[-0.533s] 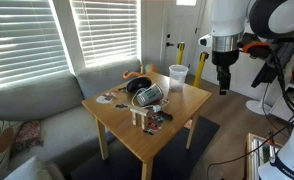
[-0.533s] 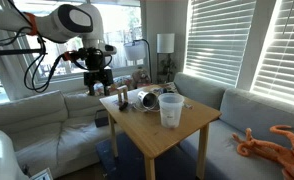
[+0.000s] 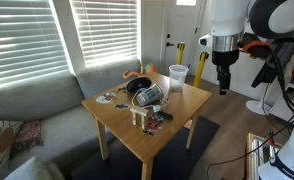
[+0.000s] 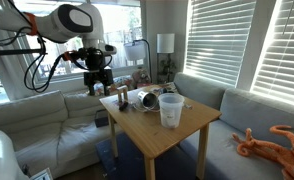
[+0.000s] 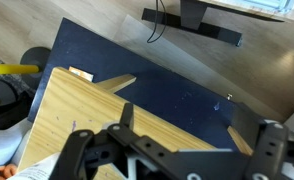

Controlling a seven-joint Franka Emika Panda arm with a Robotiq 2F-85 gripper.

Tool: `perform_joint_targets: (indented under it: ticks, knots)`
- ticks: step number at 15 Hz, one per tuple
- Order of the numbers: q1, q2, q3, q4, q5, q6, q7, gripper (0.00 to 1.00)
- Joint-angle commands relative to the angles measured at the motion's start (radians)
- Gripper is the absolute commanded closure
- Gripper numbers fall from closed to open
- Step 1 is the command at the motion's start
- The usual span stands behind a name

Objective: Pour the content in the clear frost cold cup onto the table

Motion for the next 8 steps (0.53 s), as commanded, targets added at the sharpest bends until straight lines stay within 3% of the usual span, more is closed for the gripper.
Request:
perform_joint_targets:
  ticks: [1,8]
  knots:
    - [0.013,-0.014,-0.049,-0.010,-0.043,0.043,-0.033,0.00]
    - [-0.001,0.003,-0.234,0.016,-0.158,0.260,-0.389,0.00]
